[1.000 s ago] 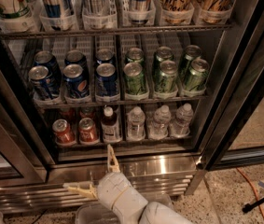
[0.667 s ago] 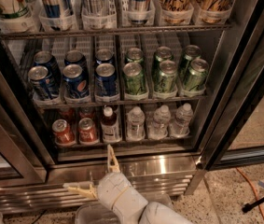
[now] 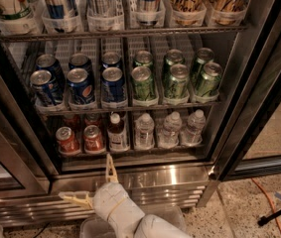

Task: Pick coke can from bottom shelf of fridge

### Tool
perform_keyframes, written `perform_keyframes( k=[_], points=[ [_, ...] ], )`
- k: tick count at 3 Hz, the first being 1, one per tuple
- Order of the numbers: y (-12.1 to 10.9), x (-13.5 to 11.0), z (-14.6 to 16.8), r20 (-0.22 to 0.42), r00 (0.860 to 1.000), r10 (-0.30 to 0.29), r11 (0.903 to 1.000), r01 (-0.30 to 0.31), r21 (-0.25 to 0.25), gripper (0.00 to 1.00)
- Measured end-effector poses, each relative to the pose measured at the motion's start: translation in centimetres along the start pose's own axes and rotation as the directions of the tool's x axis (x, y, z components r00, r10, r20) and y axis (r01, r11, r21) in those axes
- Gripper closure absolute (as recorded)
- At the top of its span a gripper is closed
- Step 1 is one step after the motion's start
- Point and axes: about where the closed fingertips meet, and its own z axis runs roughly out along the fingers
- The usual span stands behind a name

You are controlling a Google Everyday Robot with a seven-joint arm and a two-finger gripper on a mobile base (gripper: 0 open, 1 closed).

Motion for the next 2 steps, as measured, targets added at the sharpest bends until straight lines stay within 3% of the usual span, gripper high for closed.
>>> perform_keyframes(
  k=[2],
  points=[
    [1.9,2.1,4.5,0.038,0.999,0.009,0.9982,-0.011,0.059,0.00]
  ],
)
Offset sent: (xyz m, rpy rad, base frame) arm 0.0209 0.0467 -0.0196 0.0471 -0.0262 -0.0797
